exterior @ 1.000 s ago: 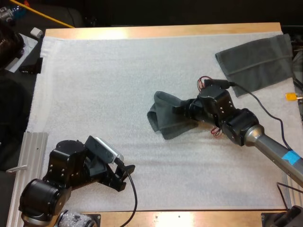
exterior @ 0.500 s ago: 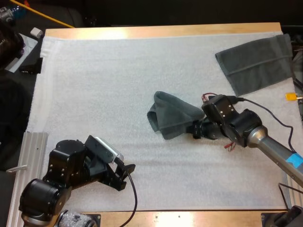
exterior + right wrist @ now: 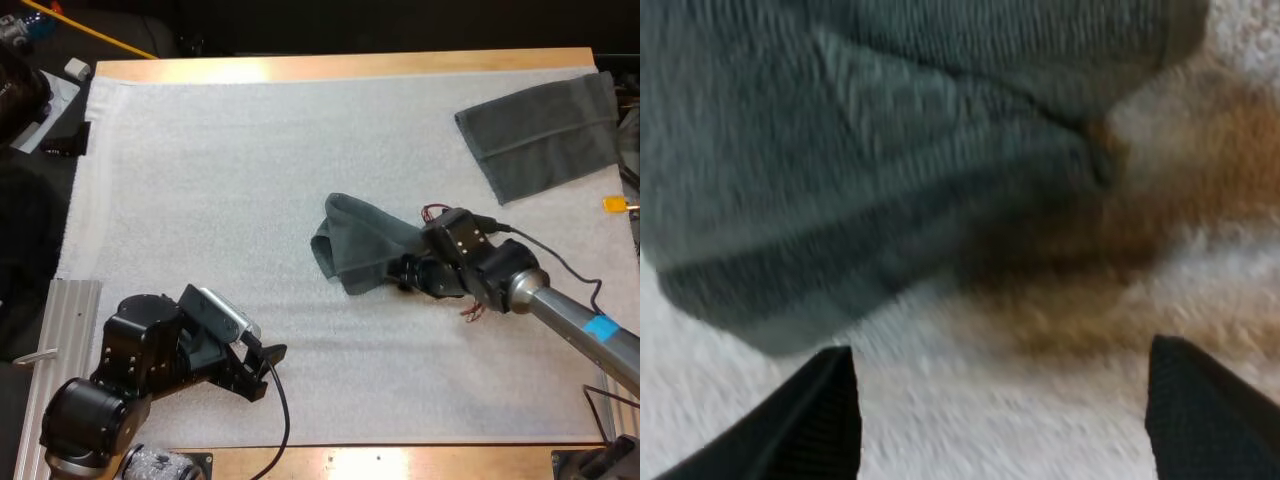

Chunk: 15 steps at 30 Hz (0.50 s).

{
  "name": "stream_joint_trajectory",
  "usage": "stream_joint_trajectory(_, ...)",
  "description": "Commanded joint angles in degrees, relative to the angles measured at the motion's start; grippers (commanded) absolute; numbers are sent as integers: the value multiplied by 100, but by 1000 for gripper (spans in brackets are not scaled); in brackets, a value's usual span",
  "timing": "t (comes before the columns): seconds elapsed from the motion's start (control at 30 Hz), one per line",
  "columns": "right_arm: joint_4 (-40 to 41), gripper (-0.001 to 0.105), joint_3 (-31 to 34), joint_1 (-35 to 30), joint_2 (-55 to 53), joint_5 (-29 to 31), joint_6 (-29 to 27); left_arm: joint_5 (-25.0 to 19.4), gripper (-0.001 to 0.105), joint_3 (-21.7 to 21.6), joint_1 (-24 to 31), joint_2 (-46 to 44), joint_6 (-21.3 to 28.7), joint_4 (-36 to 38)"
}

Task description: Pick towel from pile, fold and stack

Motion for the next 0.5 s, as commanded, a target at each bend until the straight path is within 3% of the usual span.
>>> stream_joint_trajectory(0.0, -438, 60, 39, -115, 247, -154, 410, 41, 71, -40, -23, -10, -58, 57)
stream_joint_trajectory(0.27, -842, 57, -40, -263, 900, -322, 781, 161, 71, -36, -15, -9, -90, 168)
stream_joint_trajectory(0.47, -1100, 47, -55, -272, 1174, -344, 1092, 179, 71, -46, -14, 12, -103, 196)
